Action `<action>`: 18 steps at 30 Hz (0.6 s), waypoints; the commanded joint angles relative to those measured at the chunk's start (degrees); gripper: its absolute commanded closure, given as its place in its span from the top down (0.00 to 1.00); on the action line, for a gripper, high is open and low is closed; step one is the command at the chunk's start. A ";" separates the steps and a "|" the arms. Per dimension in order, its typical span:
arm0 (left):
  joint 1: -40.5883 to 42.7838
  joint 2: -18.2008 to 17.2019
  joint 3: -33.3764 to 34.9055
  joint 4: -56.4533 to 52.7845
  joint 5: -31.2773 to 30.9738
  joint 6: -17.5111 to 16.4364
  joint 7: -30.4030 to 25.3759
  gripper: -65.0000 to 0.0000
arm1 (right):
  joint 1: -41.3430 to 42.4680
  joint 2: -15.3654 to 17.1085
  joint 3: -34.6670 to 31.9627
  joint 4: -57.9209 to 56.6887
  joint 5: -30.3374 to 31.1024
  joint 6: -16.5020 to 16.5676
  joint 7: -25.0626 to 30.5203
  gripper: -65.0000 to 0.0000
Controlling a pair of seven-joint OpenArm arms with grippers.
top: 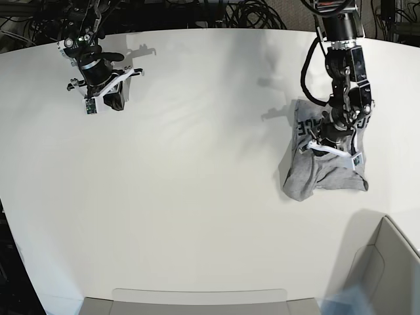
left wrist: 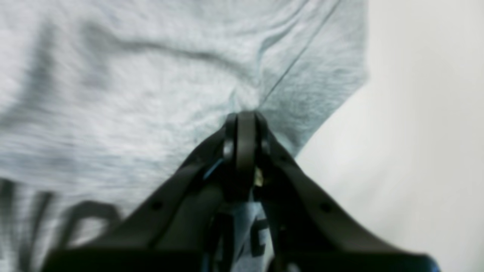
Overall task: Fold the T-shirt properly
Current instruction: 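Drag the bundle with the left gripper across the table and set it down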
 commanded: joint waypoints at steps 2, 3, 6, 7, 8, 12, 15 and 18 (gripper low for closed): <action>-1.23 -0.84 -0.44 6.08 -0.54 -0.51 -1.30 0.02 | 1.07 0.34 0.07 1.19 0.76 1.14 1.84 0.00; -1.05 -0.84 -0.53 7.75 -0.54 -0.51 -1.39 0.02 | 1.07 0.34 0.07 1.19 0.76 1.14 1.84 0.00; -0.61 -0.84 -0.62 10.92 -0.45 -0.24 -3.23 0.02 | 1.07 0.34 0.07 1.19 0.76 1.14 1.84 0.00; 0.18 -0.84 -0.62 10.74 -0.36 -0.15 -4.02 0.02 | 1.07 0.34 0.07 1.19 0.76 1.14 1.84 0.00; 1.06 -0.84 -0.62 10.13 -0.36 -0.07 -4.99 0.02 | 1.07 0.34 -0.01 1.19 0.76 1.14 1.84 0.00; 3.34 -0.48 -3.43 4.24 -0.36 -0.07 -7.10 0.02 | 0.89 0.34 -0.01 1.19 0.76 1.14 1.66 0.00; 4.40 -0.48 -4.22 0.19 -0.36 -0.42 -8.51 0.02 | 0.80 0.51 0.07 1.19 0.76 1.14 1.57 0.00; 4.40 -0.66 -3.61 -1.21 -0.36 -0.42 -9.56 0.02 | 0.89 0.77 0.07 1.19 0.76 1.14 1.75 0.00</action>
